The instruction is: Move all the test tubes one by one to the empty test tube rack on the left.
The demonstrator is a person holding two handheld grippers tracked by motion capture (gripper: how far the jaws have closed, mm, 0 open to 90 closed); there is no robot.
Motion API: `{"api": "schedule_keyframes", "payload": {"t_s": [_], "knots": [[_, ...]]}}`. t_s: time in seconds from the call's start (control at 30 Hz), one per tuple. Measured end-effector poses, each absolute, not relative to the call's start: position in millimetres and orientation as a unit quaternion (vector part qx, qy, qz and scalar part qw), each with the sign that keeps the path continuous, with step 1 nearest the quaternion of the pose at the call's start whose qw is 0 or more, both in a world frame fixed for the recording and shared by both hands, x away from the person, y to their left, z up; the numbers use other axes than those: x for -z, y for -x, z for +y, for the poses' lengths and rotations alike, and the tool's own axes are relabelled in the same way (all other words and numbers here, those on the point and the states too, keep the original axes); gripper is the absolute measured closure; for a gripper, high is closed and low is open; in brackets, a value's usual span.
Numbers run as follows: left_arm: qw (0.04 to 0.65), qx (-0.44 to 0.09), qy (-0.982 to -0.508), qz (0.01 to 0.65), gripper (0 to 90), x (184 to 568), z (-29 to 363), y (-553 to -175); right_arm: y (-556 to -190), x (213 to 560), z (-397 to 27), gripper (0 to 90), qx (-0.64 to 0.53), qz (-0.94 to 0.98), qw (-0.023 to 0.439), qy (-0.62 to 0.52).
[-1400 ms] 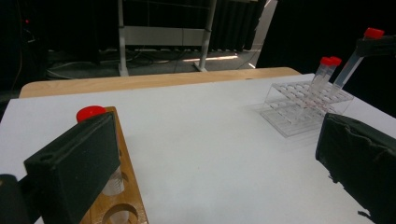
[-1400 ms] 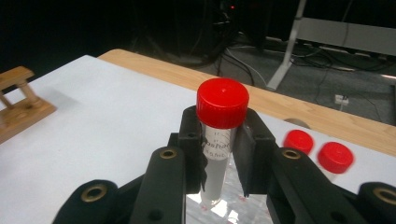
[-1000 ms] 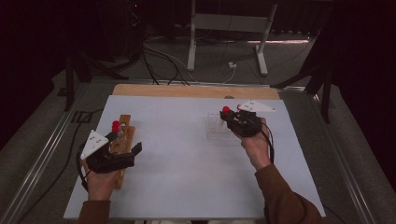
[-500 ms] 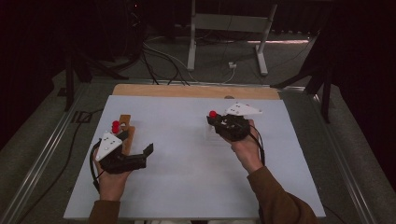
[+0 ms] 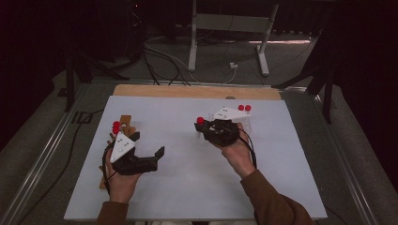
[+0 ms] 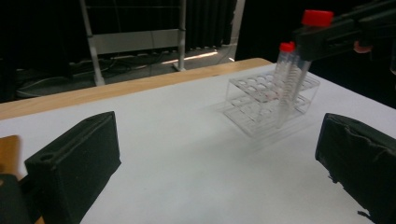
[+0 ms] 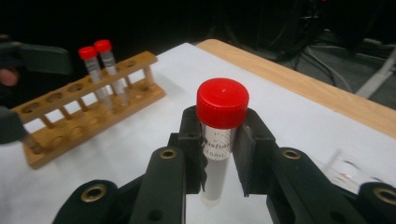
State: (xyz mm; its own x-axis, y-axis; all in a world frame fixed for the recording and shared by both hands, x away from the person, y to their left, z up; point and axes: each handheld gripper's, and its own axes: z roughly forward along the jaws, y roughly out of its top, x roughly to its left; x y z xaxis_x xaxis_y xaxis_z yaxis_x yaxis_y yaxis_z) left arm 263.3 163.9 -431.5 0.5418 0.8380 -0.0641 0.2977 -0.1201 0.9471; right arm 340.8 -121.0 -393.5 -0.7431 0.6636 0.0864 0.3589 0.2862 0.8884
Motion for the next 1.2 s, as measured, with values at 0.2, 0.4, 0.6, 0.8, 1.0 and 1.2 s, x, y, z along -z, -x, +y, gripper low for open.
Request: {"api": "schedule_keyframes", "payload": {"t_s": [0.2, 0.4, 0.6, 0.8, 1.0, 1.2], "knots": [[0.528, -0.252, -0.708, 0.396, 1.0, 436, 153, -264, -334, 396, -104, 74.2, -0.501, 0.799, 0.136, -0.303], [0.528, -0.246, -0.714, 0.388, 2.6, 438, 143, -263, -326, 397, -90, 74.2, -0.505, 0.806, 0.119, -0.286], [0.522, -0.245, -0.726, 0.374, 7.4, 441, 130, -263, -319, 399, -76, 74.2, -0.507, 0.812, 0.105, -0.269], [0.513, -0.262, -0.731, 0.367, 32.5, 443, 124, -261, -315, 401, -68, 74.2, -0.51, 0.815, 0.092, -0.26], [0.517, -0.253, -0.739, 0.35, 63.6, 444, 123, -259, -311, 401, -64, 74.2, -0.508, 0.819, 0.086, -0.251], [0.526, -0.245, -0.737, 0.347, 75.6, 445, 124, -258, -310, 400, -64, 73.9, -0.509, 0.821, 0.085, -0.245]]}}
